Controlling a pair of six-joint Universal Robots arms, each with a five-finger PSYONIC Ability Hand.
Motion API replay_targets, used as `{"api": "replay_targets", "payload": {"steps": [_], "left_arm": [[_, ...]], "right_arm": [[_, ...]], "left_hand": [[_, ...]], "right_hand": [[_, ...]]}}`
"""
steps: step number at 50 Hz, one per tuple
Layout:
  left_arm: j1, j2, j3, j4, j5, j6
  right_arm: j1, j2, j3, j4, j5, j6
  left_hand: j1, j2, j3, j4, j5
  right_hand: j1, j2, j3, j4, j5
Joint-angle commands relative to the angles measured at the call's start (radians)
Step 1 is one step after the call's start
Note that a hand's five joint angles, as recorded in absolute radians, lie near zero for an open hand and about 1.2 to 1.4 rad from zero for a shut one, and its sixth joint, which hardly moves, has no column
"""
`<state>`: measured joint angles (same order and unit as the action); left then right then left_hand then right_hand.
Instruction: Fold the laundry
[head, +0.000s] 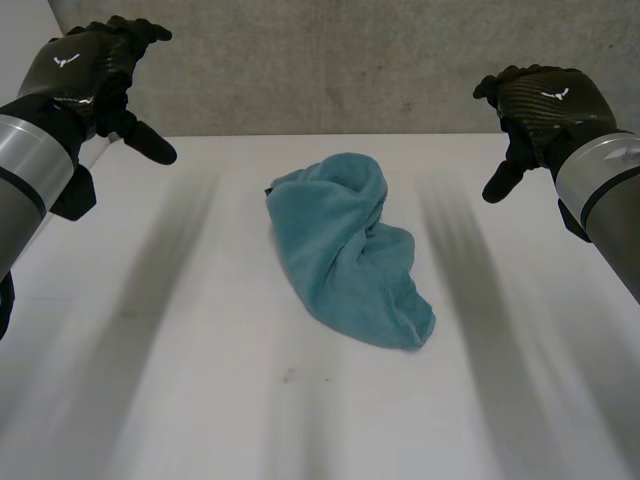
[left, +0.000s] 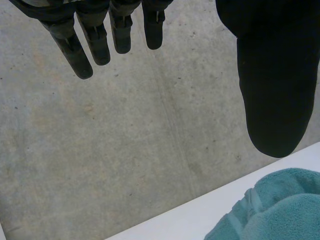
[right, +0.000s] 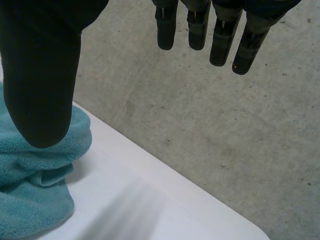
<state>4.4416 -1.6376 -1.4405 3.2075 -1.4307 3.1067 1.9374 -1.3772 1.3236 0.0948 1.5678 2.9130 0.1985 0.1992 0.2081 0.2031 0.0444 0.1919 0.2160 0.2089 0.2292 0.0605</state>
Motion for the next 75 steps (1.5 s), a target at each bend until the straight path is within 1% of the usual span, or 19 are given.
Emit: {"api": "replay_targets", "payload": {"steps": [1, 7, 10, 11, 12, 17, 26, 33, 38, 42, 45, 48, 52, 57, 60, 61, 64, 70, 75], "left_arm": [[-0.011, -0.024, -0.003, 0.003, 0.007, 0.007], [-0.022, -0.1, 0.002, 0.008, 0.015, 0.065], [-0.033, -0.175, 0.015, 0.038, 0.045, 0.133], [-0.047, -0.227, 0.032, 0.06, 0.077, 0.171], [-0.067, -0.282, 0.061, 0.084, 0.113, 0.209], [-0.09, -0.459, 0.185, 0.101, 0.206, 0.262], [-0.102, -0.735, 0.385, 0.112, 0.3, 0.274], [-0.107, -0.841, 0.479, 0.126, 0.326, 0.296], [-0.107, -0.901, 0.551, 0.14, 0.328, 0.305], [-0.108, -0.936, 0.604, 0.163, 0.315, 0.305], [-0.116, -0.944, 0.611, 0.193, 0.309, 0.305], [-0.12, -0.946, 0.606, 0.23, 0.3, 0.305], [-0.127, -0.929, 0.571, 0.275, 0.237, 0.308], [-0.13, -0.771, 0.416, 0.31, 0.107, 0.337], [-0.13, -0.74, 0.384, 0.316, 0.09, 0.343], [-0.13, -0.603, 0.25, 0.325, 0.019, 0.354], [-0.131, -0.448, 0.09, 0.316, -0.043, 0.345], [-0.169, -0.242, -0.207, 0.288, -0.082, 0.274], [-0.272, -0.165, -0.374, 0.206, -0.089, 0.19]], "right_arm": [[0.0, 0.03, -0.003, 0.041, -0.061, -0.102], [0.0, 0.063, -0.009, 0.14, -0.095, -0.109], [0.006, 0.093, -0.003, 0.178, -0.104, -0.031], [0.023, 0.14, 0.011, 0.163, -0.11, 0.115], [0.023, 0.141, 0.011, 0.163, -0.111, 0.117], [0.046, 0.236, 0.052, 0.079, -0.132, 0.31], [0.14, 0.388, 0.057, -0.033, -0.126, 0.324], [0.212, 0.498, 0.023, -0.043, -0.089, 0.321], [0.221, 0.521, -0.014, -0.05, -0.009, 0.318], [0.221, 0.501, -0.014, -0.095, 0.037, 0.289], [0.212, 0.46, -0.003, -0.128, 0.028, 0.249], [0.21, 0.42, 0.002, -0.13, 0.026, 0.21], [0.207, 0.374, -0.014, -0.129, 0.026, 0.134], [0.209, 0.316, -0.104, -0.135, 0.029, -0.035], [0.21, 0.314, -0.17, -0.136, 0.034, -0.144], [0.21, 0.314, -0.184, -0.136, 0.032, -0.165], [0.215, 0.314, -0.214, -0.136, 0.028, -0.228], [0.219, 0.32, -0.201, -0.115, -0.015, -0.253], [0.215, 0.346, -0.162, -0.002, -0.094, -0.288]], "left_hand": [[0.018, 0.017, 0.008, 0.013, -0.003], [0.041, 0.041, 0.032, 0.037, 0.021], [0.041, 0.041, 0.032, 0.037, 0.021], [0.041, 0.041, 0.032, 0.037, 0.021], [0.05, 0.049, 0.041, 0.046, 0.03], [0.068, 0.067, 0.058, 0.063, 0.047], [0.138, 0.137, 0.128, 0.133, 0.118], [0.308, 0.308, 0.299, 0.304, 0.288], [0.538, 0.537, 0.528, 0.533, 0.517], [0.845, 0.845, 0.836, 0.841, 0.825], [1.033, 1.032, 1.023, 1.028, 1.012], [1.198, 1.197, 1.188, 1.193, 1.177], [1.198, 1.197, 1.188, 1.193, 1.177], [1.198, 1.197, 1.188, 1.193, 1.177], [1.198, 1.197, 1.188, 1.193, 1.177], [1.198, 1.197, 1.188, 1.193, 1.177], [1.198, 1.197, 1.188, 1.193, 1.177], [1.198, 1.197, 1.188, 1.193, 1.177], [1.198, 1.197, 1.188, 1.193, 1.177]], "right_hand": [[-0.017, -0.042, -0.034, -0.055, -0.06], [-0.017, -0.042, -0.034, -0.055, -0.06], [-0.017, -0.042, -0.034, -0.055, -0.06], [-0.017, -0.042, -0.034, -0.055, -0.06], [-0.017, -0.042, -0.034, -0.055, -0.06], [-0.017, -0.042, -0.034, -0.055, -0.06], [-0.017, -0.042, -0.034, -0.055, -0.06], [0.002, -0.023, -0.015, -0.036, -0.042], [0.407, 0.383, 0.39, 0.37, 0.364], [1.192, 1.168, 1.175, 1.155, 1.149], [1.204, 1.18, 1.187, 1.167, 1.161], [1.204, 1.18, 1.187, 1.167, 1.161], [1.204, 1.18, 1.187, 1.167, 1.161], [1.204, 1.18, 1.187, 1.167, 1.161], [1.204, 1.18, 1.187, 1.167, 1.161], [1.204, 1.18, 1.187, 1.167, 1.161], [1.204, 1.18, 1.187, 1.167, 1.161], [1.204, 1.18, 1.187, 1.167, 1.161], [1.204, 1.18, 1.187, 1.167, 1.161]]}}
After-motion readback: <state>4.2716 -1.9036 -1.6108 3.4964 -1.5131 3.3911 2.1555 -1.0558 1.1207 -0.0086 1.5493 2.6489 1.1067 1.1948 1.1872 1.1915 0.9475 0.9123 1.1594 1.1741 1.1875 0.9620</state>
